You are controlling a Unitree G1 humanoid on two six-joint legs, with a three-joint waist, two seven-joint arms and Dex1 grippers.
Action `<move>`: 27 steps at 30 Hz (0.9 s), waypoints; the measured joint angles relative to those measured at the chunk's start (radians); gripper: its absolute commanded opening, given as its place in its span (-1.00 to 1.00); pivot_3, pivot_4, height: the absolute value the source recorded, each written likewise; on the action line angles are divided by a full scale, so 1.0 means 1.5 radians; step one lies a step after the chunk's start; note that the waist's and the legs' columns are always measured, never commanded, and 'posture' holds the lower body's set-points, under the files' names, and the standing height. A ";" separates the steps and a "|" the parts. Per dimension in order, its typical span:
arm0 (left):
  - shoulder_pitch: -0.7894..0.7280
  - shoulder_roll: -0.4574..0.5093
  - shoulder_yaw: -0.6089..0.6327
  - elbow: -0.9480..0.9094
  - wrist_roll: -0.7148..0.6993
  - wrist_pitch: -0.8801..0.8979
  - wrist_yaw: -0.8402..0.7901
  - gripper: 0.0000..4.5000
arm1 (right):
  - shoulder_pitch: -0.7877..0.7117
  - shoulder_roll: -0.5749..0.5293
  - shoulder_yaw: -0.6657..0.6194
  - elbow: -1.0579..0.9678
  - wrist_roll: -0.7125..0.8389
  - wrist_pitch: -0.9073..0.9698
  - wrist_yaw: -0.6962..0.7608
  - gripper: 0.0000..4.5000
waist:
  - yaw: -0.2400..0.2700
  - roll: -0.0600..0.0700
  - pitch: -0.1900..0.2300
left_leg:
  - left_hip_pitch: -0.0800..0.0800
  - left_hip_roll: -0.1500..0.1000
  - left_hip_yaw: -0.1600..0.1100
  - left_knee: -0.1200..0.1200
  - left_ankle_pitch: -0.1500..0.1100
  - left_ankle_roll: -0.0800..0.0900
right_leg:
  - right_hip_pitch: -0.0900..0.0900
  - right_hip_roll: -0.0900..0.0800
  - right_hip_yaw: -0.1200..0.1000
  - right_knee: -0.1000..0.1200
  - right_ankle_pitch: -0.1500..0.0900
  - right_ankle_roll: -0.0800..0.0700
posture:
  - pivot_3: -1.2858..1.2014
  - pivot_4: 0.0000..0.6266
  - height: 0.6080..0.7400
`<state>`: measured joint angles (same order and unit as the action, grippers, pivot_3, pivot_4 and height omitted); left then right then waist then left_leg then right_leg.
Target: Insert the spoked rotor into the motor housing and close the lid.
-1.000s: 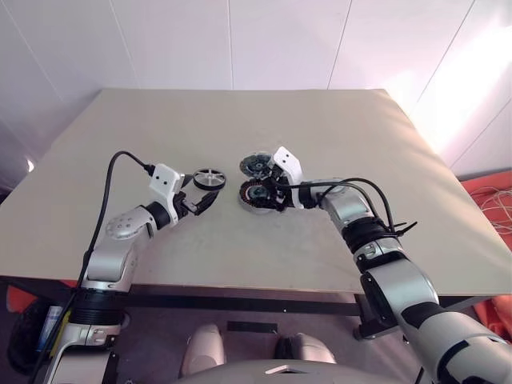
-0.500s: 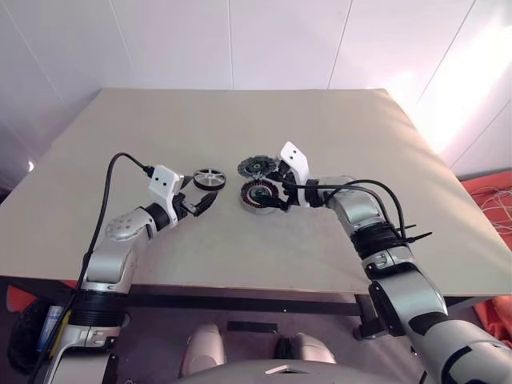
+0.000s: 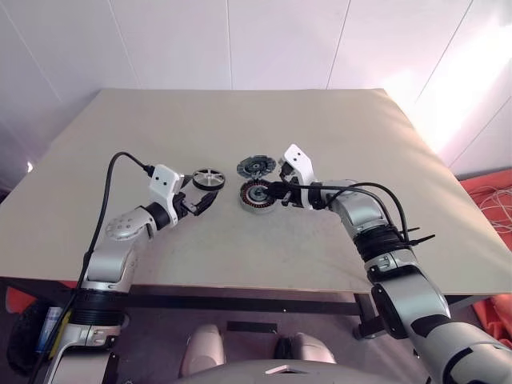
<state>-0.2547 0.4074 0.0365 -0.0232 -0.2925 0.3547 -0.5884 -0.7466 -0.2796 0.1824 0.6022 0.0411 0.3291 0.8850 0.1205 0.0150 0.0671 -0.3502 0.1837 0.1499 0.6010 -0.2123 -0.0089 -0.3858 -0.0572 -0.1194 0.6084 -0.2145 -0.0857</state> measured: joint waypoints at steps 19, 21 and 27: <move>0.003 0.000 0.000 -0.001 0.003 0.000 0.005 1.00 | -0.055 0.022 -0.001 0.116 -0.017 -0.068 -0.017 -0.99 | 0.000 0.000 0.000 | 0.000 0.000 0.000 0.000 0.000 0.000 | 0.000 0.000 0.000 0.000 0.000 0.000 | 0.03 -1.00 1.00; 0.003 0.000 0.000 -0.001 0.003 0.000 0.005 1.00 | -0.054 0.023 -0.001 0.112 -0.017 -0.067 -0.017 -0.99 | 0.000 0.000 0.000 | 0.000 0.000 0.000 0.000 0.000 0.000 | 0.000 0.000 0.000 0.000 0.000 0.000 | 0.03 -1.00 1.00; 0.003 0.000 0.000 0.000 0.004 -0.002 0.005 1.00 | -0.040 0.030 0.001 0.071 -0.017 -0.052 -0.017 -0.99 | 0.000 0.000 0.000 | 0.000 0.000 0.000 0.000 0.000 0.000 | 0.000 0.000 0.000 0.000 0.000 0.000 | 0.03 -1.00 1.00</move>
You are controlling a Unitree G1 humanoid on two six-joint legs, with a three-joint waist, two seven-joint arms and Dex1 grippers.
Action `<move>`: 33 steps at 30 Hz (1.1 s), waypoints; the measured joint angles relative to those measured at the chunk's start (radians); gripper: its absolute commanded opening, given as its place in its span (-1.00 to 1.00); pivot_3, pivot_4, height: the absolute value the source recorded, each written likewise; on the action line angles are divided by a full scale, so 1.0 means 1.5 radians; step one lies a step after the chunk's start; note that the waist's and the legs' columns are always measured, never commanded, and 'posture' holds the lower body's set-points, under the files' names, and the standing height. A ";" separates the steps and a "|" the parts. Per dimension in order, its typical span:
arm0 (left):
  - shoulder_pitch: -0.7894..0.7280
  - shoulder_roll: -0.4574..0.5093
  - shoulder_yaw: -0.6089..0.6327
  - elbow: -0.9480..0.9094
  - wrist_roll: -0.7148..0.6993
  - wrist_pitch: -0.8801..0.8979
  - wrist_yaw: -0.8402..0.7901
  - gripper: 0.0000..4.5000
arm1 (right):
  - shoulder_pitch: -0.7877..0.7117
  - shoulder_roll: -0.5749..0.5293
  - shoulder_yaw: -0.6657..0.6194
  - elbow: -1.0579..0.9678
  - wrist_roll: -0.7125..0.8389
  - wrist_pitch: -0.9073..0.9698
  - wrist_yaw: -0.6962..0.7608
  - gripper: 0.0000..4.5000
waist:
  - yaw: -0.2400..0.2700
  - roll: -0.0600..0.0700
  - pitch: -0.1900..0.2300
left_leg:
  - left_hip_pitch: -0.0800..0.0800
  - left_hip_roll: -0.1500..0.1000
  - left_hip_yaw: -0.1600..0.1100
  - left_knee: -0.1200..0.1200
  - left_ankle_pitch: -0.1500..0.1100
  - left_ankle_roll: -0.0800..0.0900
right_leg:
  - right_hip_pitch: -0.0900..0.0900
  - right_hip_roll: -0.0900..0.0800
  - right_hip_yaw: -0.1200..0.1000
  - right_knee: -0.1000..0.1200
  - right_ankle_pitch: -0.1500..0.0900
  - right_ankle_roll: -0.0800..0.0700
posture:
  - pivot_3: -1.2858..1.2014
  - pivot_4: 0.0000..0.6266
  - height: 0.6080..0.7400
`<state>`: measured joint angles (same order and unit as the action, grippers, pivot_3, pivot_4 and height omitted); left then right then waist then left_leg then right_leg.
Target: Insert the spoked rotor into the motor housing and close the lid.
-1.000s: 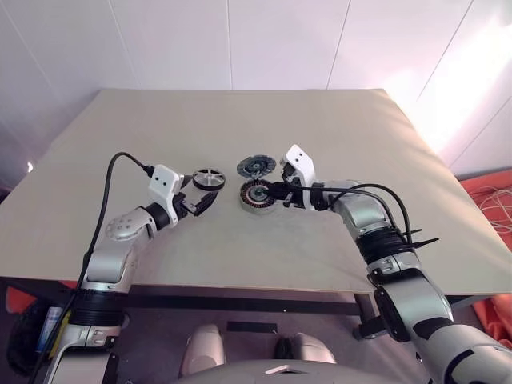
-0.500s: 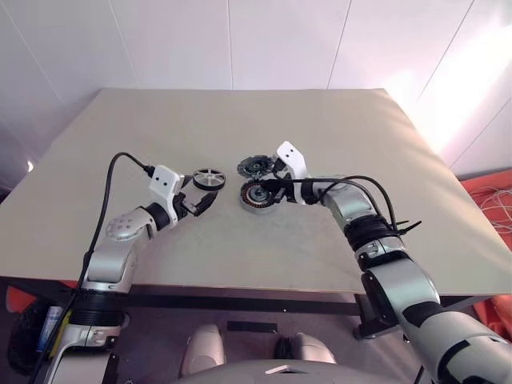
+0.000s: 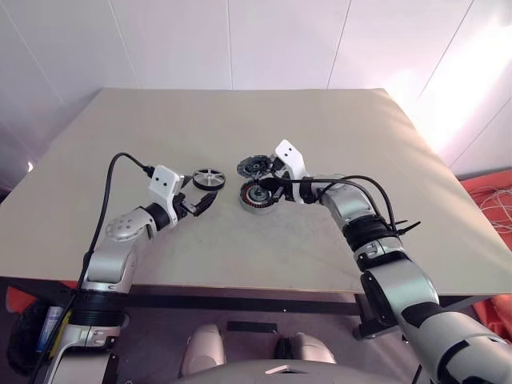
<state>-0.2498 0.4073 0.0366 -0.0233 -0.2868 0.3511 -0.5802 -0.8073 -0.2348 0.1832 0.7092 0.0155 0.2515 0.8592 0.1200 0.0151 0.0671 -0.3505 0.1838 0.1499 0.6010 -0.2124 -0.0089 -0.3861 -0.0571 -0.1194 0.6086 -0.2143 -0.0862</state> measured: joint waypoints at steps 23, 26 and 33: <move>-0.001 0.000 0.000 0.005 0.001 -0.004 0.000 1.00 | 0.000 -0.015 0.002 0.016 -0.008 -0.002 -0.021 -0.99 | 0.000 0.000 0.000 | 0.000 0.000 0.000 0.000 0.000 0.000 | 0.000 0.000 0.000 0.000 0.000 0.000 | 0.03 -1.00 1.00; -0.001 0.000 0.000 0.005 0.001 -0.004 0.000 1.00 | 0.000 -0.015 0.002 0.016 -0.008 -0.002 -0.021 -0.99 | 0.000 0.000 0.000 | 0.000 0.000 0.000 0.000 0.000 0.000 | 0.000 0.000 0.000 0.000 0.000 0.000 | 0.03 -1.00 1.00; -0.001 0.000 0.000 0.005 0.001 -0.004 0.000 1.00 | 0.001 -0.015 0.002 0.016 -0.009 -0.003 -0.021 -0.99 | 0.000 0.000 0.000 | 0.000 0.000 0.000 0.000 0.000 0.000 | 0.000 0.000 0.000 0.000 0.000 0.000 | 0.03 -1.00 1.00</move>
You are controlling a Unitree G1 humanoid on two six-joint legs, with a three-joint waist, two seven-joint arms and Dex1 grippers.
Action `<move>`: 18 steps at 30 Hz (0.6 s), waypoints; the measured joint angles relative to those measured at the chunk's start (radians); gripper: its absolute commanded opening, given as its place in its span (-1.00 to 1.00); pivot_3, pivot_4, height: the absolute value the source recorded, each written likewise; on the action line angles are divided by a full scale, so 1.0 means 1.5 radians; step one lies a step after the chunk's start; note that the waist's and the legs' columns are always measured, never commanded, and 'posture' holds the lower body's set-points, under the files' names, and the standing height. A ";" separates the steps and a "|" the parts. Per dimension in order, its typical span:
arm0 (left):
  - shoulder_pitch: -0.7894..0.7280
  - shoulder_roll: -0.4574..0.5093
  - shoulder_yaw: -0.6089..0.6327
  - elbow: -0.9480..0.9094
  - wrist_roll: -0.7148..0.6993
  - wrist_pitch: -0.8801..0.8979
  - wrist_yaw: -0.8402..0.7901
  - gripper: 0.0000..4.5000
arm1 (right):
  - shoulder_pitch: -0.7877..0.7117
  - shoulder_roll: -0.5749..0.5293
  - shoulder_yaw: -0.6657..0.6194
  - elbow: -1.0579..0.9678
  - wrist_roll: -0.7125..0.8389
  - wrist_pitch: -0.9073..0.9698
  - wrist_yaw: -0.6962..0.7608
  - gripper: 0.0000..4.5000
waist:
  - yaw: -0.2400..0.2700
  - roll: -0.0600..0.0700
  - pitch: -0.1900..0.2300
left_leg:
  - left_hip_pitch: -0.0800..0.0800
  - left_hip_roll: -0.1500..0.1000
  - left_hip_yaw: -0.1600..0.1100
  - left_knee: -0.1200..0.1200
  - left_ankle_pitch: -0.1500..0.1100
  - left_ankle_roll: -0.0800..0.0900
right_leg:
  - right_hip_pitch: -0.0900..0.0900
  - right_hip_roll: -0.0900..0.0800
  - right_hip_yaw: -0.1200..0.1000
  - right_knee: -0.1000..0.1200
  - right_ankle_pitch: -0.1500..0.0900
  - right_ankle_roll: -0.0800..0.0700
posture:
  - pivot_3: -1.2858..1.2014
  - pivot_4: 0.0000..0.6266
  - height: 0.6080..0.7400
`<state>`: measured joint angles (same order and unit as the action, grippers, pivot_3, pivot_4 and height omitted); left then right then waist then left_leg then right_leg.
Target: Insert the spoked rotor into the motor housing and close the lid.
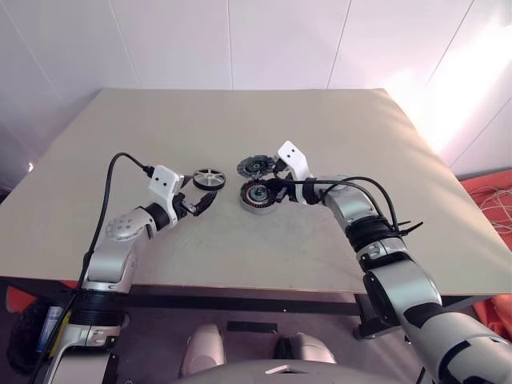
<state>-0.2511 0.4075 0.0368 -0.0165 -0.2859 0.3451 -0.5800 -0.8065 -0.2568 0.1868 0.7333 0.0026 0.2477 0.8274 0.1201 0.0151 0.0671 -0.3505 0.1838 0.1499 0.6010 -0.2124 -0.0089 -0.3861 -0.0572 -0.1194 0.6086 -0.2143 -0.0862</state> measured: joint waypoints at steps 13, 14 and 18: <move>0.000 0.000 0.000 0.000 0.000 0.000 0.002 1.00 | 0.022 0.008 0.007 -0.038 -0.002 0.009 0.008 -0.99 | -0.002 0.000 0.000 | 0.000 0.000 0.000 0.000 0.000 0.000 | 0.000 0.000 0.000 0.000 0.000 0.000 | 0.03 -1.00 1.00; 0.000 0.000 0.001 0.000 0.000 0.000 0.003 1.00 | 0.022 0.008 0.008 -0.038 -0.002 0.010 0.009 -0.99 | -0.002 0.000 0.000 | 0.000 0.000 0.000 0.000 0.000 0.000 | 0.000 0.000 0.000 0.000 0.000 0.000 | 0.03 -1.00 1.00; 0.000 0.000 0.001 0.000 0.000 0.000 0.003 1.00 | 0.022 0.008 0.009 -0.038 -0.002 0.010 0.010 -0.99 | -0.001 0.000 0.000 | 0.000 0.000 0.000 0.000 0.000 0.000 | 0.000 0.000 0.000 0.000 0.000 0.000 | 0.03 -1.00 1.00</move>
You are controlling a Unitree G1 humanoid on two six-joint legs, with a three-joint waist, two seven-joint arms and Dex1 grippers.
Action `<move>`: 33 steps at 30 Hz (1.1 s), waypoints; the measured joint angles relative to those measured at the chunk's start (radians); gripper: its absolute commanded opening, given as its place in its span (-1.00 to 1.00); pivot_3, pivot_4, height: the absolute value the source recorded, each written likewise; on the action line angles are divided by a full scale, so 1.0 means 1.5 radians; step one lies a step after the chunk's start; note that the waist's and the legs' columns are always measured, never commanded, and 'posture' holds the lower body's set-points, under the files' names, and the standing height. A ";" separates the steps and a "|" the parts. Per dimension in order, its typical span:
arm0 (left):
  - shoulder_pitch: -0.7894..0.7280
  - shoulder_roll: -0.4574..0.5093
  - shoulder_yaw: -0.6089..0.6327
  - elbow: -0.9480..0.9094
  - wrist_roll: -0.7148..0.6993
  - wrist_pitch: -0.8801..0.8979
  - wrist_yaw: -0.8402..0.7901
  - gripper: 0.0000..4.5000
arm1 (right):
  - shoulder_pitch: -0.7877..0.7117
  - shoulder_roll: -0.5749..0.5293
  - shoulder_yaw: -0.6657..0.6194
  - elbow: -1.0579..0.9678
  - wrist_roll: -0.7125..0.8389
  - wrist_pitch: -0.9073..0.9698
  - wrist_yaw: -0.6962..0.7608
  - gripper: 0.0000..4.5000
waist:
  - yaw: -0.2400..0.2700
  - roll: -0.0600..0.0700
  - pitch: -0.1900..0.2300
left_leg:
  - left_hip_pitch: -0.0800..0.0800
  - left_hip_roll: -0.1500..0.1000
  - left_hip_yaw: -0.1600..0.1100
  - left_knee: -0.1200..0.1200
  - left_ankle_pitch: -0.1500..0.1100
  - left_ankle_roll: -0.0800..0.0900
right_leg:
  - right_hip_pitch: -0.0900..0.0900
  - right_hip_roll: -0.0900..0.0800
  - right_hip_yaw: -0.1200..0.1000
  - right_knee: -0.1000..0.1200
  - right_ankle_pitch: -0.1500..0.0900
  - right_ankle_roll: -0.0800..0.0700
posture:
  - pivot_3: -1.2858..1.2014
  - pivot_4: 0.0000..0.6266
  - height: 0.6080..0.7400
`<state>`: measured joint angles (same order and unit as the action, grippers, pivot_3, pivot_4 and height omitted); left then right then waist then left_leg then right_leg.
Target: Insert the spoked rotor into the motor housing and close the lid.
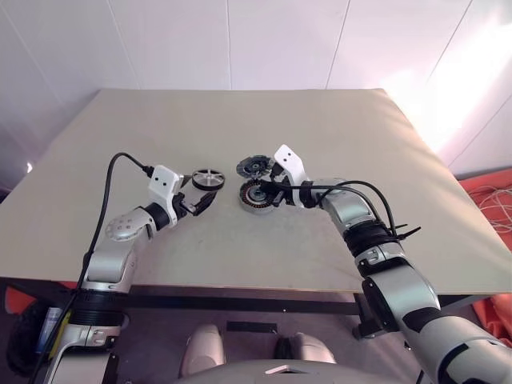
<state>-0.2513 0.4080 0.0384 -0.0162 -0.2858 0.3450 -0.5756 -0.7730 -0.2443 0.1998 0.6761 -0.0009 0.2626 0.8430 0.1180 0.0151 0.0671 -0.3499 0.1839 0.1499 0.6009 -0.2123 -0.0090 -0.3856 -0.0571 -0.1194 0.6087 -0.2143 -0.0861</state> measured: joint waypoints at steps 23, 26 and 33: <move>-0.008 0.000 0.000 0.010 0.002 -0.007 -0.004 1.00 | -0.003 -0.004 -0.020 -0.051 0.004 -0.002 -0.022 -0.99 | 0.000 0.000 0.000 | 0.000 0.000 0.000 0.000 0.000 0.000 | 0.000 0.000 0.000 0.000 0.000 0.000 | 0.03 -1.00 1.00; -0.008 0.000 0.000 0.012 0.002 -0.007 -0.004 1.00 | -0.003 -0.004 -0.019 -0.068 0.005 0.002 -0.016 -0.99 | 0.000 0.000 0.000 | 0.000 0.000 0.000 0.000 0.000 0.000 | 0.000 0.000 0.000 0.000 0.000 0.000 | 0.03 -1.00 1.00; -0.008 0.000 0.000 0.012 0.004 -0.007 -0.004 1.00 | 0.009 0.001 -0.006 -0.071 0.003 0.017 -0.007 -0.99 | 0.000 0.000 0.000 | 0.000 0.000 0.000 0.000 0.000 0.000 | 0.000 0.000 0.000 0.000 0.000 0.000 | 0.03 -1.00 1.00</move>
<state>-0.2634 0.4079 0.0378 0.0014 -0.2799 0.3341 -0.5813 -0.7600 -0.2425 0.1915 0.5702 0.0034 0.2882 0.8326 0.1176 0.0151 0.0671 -0.3504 0.1838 0.1499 0.6009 -0.2122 -0.0092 -0.3860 -0.0571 -0.1194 0.6086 -0.2143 -0.0861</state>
